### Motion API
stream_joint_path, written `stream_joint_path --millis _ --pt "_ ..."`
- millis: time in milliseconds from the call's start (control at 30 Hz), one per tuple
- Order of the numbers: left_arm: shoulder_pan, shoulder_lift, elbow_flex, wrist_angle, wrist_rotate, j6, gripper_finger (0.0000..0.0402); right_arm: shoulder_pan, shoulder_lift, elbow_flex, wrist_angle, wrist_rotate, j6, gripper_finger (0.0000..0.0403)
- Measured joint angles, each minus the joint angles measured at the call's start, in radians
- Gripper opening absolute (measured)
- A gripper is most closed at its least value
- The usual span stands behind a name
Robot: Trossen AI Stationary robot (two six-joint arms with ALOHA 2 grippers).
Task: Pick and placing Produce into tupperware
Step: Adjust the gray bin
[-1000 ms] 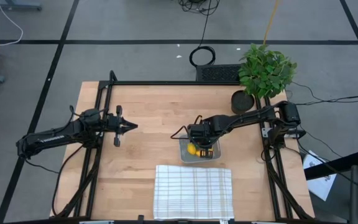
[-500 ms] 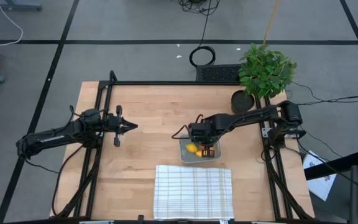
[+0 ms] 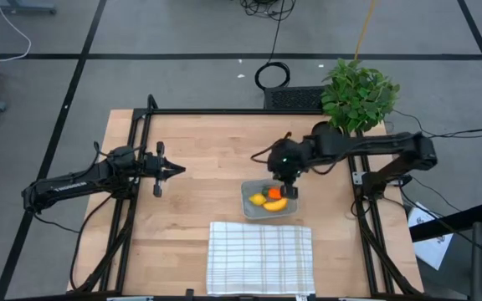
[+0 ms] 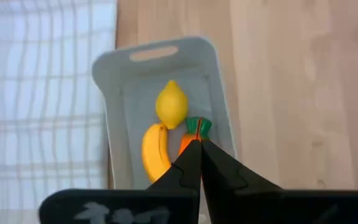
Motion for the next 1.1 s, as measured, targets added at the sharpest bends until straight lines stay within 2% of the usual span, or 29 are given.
stream_joint_path --millis 567,667,767,867,1100 --pt "0.0 0.0 0.0 -0.002 0.0 0.002 0.0026 -0.027 -0.195 -0.001 0.093 0.003 -0.011 0.0" --pt "0.0 0.0 0.0 -0.002 -0.005 0.003 0.0026 -0.026 -0.229 -0.007 0.104 0.036 -0.004 0.0" --pt "0.0 0.0 0.0 -0.005 -0.018 0.003 0.0026 -0.027 -0.276 -0.038 0.102 0.088 -0.004 0.0" --pt "0.0 0.0 0.0 -0.01 -0.026 0.003 0.0026 -0.039 -0.34 -0.082 0.112 0.087 -0.004 0.0" --pt "0.0 0.0 0.0 -0.009 -0.026 0.003 0.0026 -0.039 -0.554 -0.262 0.272 0.087 -0.01 0.0"
